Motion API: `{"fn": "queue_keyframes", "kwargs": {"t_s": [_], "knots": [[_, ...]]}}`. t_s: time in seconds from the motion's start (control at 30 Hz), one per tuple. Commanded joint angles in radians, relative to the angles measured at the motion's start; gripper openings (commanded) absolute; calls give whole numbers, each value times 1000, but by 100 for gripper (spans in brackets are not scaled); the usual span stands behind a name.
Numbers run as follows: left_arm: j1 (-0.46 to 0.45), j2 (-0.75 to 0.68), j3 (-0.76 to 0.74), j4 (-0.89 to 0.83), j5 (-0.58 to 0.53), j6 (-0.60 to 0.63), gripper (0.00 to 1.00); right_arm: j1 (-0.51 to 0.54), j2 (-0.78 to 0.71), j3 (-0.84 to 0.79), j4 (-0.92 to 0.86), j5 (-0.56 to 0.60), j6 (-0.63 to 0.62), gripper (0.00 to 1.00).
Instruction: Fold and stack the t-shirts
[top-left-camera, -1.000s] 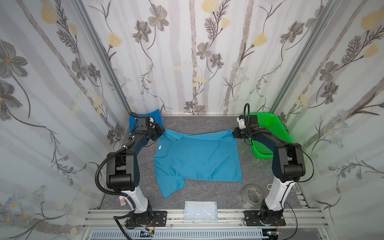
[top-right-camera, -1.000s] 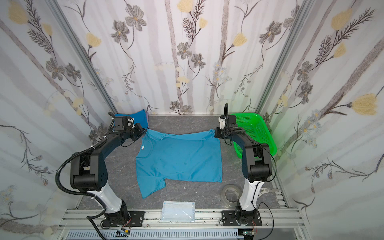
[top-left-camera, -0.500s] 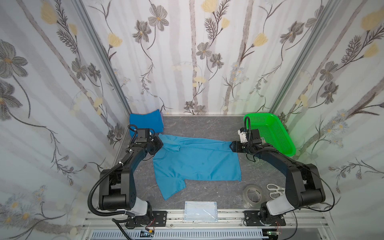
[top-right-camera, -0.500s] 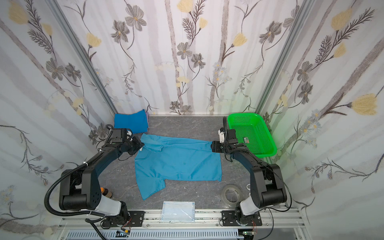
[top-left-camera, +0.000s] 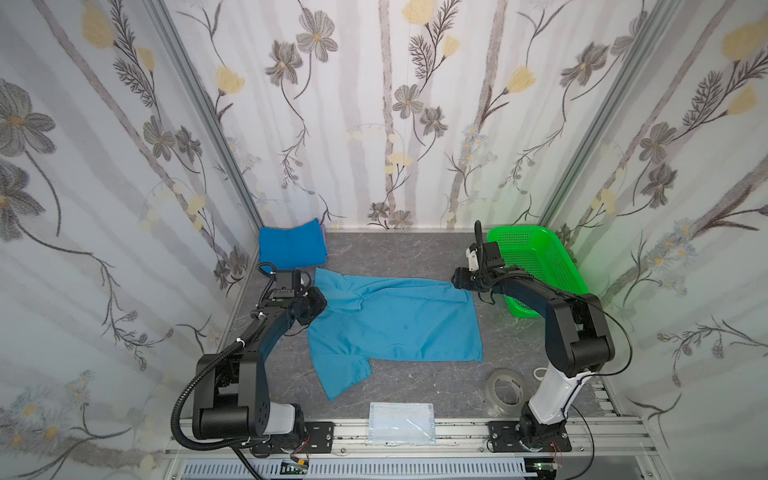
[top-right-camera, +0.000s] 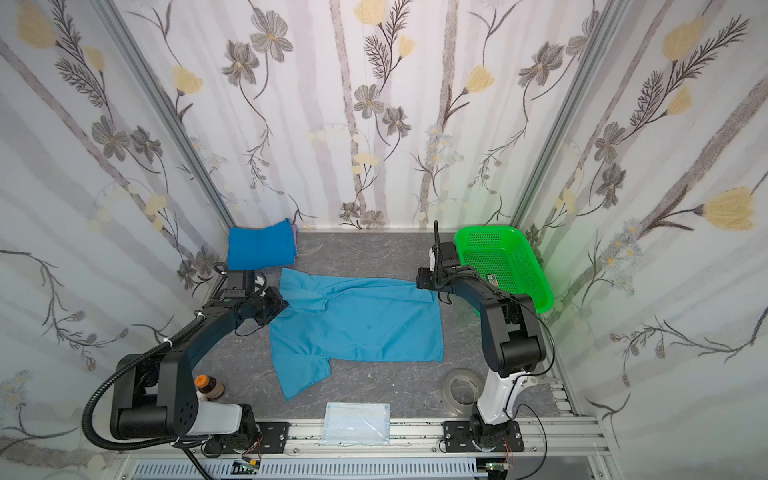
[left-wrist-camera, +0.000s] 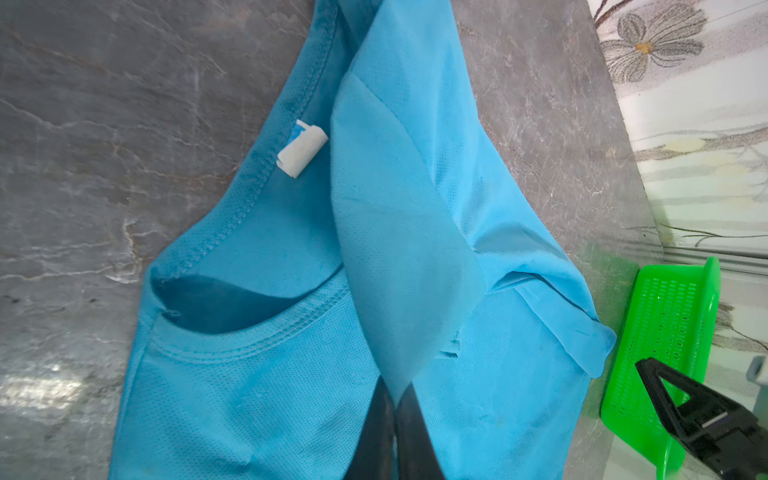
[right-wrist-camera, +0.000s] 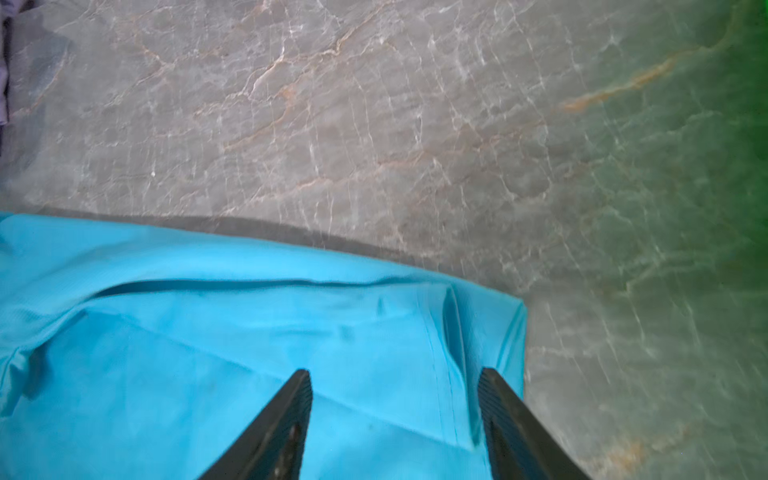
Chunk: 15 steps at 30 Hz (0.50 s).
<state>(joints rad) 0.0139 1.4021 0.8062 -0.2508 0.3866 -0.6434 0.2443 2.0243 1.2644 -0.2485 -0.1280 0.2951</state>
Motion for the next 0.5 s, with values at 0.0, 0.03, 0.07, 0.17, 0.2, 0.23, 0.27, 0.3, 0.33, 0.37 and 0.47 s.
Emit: {"fn": "queue_keyframes", "kwargs": {"t_s": [0.0, 0.03, 0.07, 0.17, 0.2, 0.23, 0.27, 0.3, 0.33, 0.37, 0.47], "knots": [[5, 4, 14, 5, 8, 14, 0, -9, 77, 76, -42, 29, 17, 58], [7, 8, 14, 5, 10, 14, 0, -10, 95, 92, -46, 28, 18, 55], [8, 10, 17, 5, 13, 14, 0, -10, 109, 105, -49, 24, 19, 53], [11, 23, 24, 11, 22, 13, 0, -10, 133, 123, -58, 25, 27, 50], [10, 26, 24, 15, 26, 11, 0, -10, 137, 123, -58, 27, 30, 50], [11, 26, 24, 17, 29, 9, 0, -10, 141, 123, -59, 25, 30, 50], [12, 29, 24, 19, 28, 10, 0, -10, 140, 122, -57, 19, 29, 50], [12, 29, 24, 20, 30, 9, 0, -10, 140, 120, -55, 16, 29, 48], [13, 32, 25, 20, 29, 8, 0, -8, 142, 121, -57, 12, 27, 46], [13, 32, 27, 23, 31, 7, 0, -4, 140, 122, -59, 11, 24, 45], [15, 29, 26, 24, 33, 5, 0, 1, 139, 120, -69, 10, 21, 43]]}}
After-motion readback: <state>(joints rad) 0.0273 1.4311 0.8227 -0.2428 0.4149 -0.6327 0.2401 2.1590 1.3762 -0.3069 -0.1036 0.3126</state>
